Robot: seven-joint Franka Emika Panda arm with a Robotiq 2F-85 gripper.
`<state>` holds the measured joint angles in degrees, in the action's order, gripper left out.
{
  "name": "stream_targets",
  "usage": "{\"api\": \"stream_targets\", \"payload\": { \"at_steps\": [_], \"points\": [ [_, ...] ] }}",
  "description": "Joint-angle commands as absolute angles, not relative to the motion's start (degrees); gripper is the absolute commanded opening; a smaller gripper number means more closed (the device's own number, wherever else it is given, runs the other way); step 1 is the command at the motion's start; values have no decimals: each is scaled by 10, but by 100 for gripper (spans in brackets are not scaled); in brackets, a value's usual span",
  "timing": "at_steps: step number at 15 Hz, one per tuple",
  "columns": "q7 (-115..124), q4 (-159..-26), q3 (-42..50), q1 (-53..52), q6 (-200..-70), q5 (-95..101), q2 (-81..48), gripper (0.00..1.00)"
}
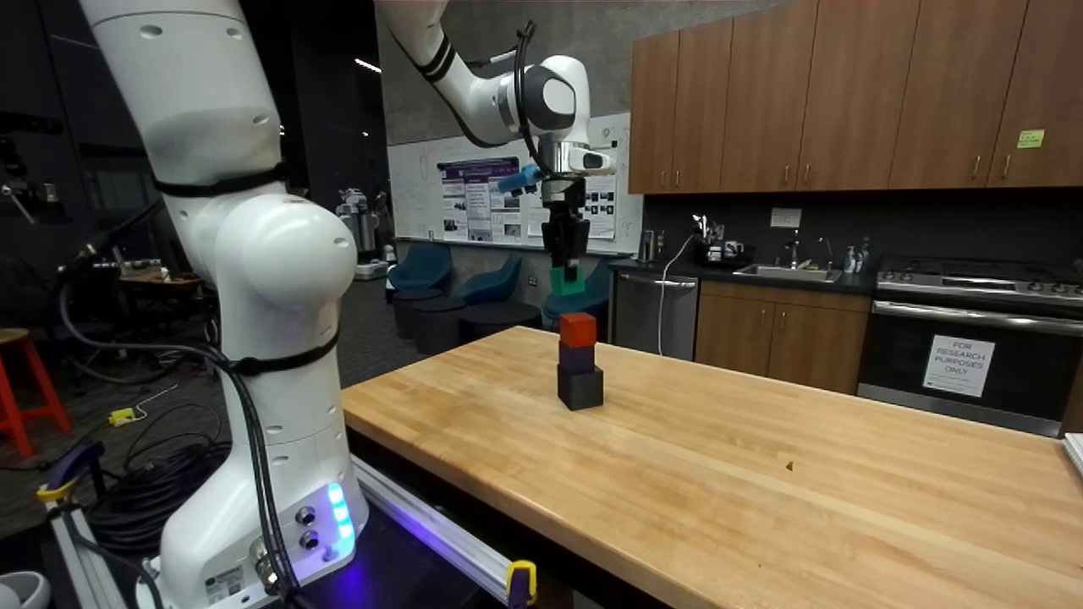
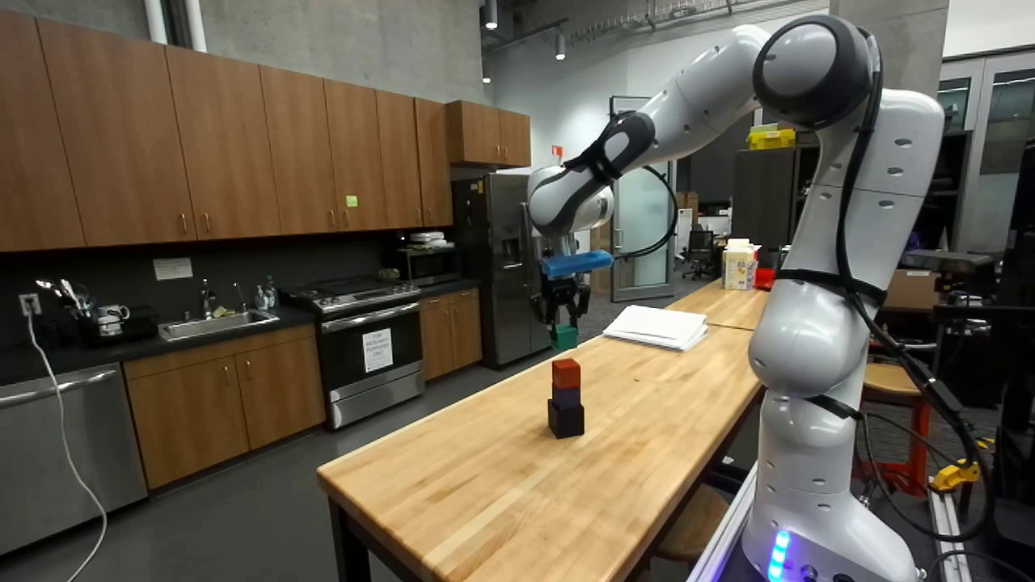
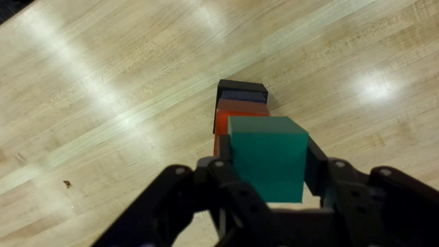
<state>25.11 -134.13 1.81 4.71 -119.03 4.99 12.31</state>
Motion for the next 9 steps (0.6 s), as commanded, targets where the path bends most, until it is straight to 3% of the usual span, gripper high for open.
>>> {"api": "stream_targets", "payload": {
  "at_steps": [1, 9],
  "points": [
    [244, -1368, 22, 54, -1205, 30, 141, 24],
    [247, -1381, 24, 63, -1232, 14, 125, 24]
  ]
}}
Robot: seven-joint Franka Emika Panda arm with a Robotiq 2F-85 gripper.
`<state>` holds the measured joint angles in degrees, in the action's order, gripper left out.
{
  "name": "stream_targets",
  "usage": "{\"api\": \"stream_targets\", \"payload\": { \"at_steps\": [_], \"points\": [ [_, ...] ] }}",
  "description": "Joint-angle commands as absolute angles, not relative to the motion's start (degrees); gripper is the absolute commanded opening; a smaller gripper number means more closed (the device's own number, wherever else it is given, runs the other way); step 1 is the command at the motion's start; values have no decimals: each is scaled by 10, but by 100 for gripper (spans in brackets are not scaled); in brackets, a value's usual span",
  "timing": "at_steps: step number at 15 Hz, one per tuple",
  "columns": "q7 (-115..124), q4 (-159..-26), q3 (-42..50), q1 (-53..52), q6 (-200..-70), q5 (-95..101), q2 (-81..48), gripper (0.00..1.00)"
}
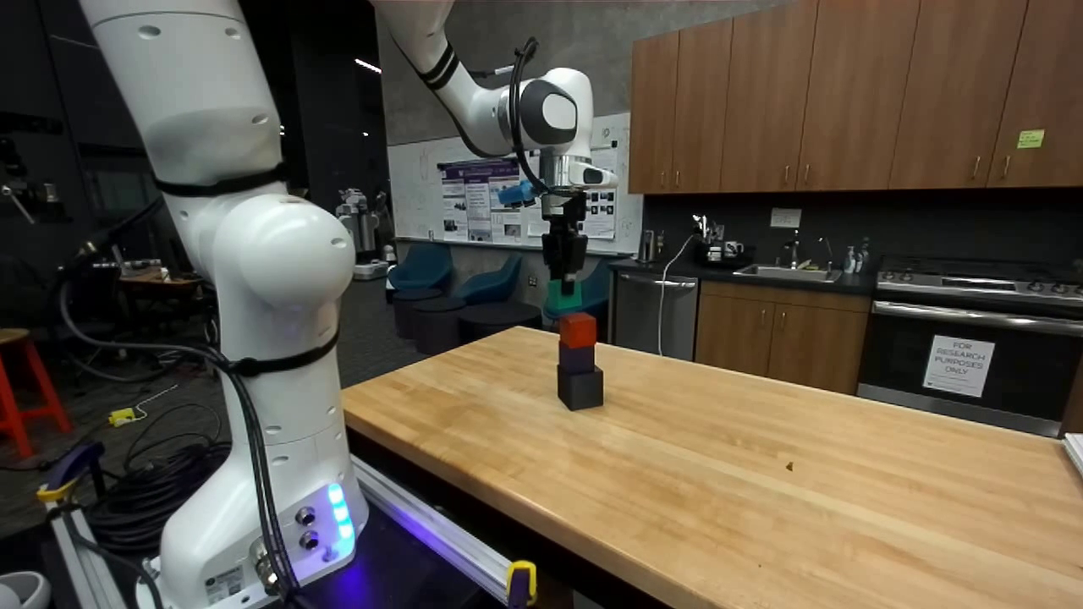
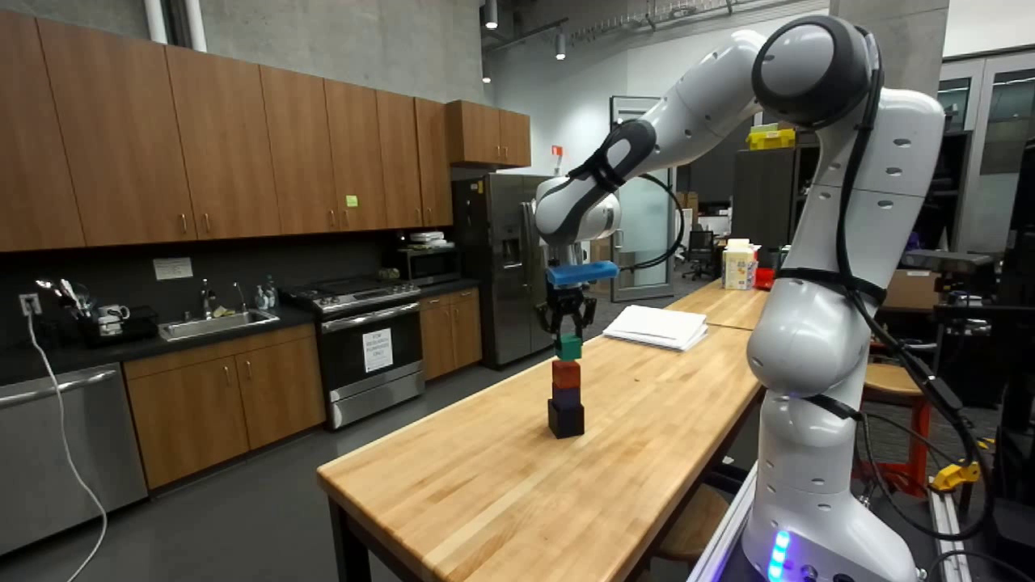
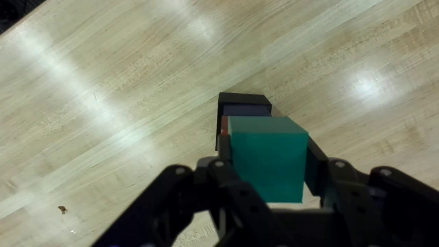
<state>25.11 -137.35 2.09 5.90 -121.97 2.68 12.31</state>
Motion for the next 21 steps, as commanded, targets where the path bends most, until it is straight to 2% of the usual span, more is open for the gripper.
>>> {"api": "stream_targets", "payload": {
  "at_steps": [1, 18, 19, 21],
  "points": [
    [246, -1380, 24, 63, -1236, 13, 123, 24],
    [243, -1381, 31, 67, -1272, 16, 97, 24],
    [244, -1382, 31, 67, -1274, 17, 96, 26],
    [244, -1383, 31, 66, -1278, 17, 97, 24]
  ]
}}
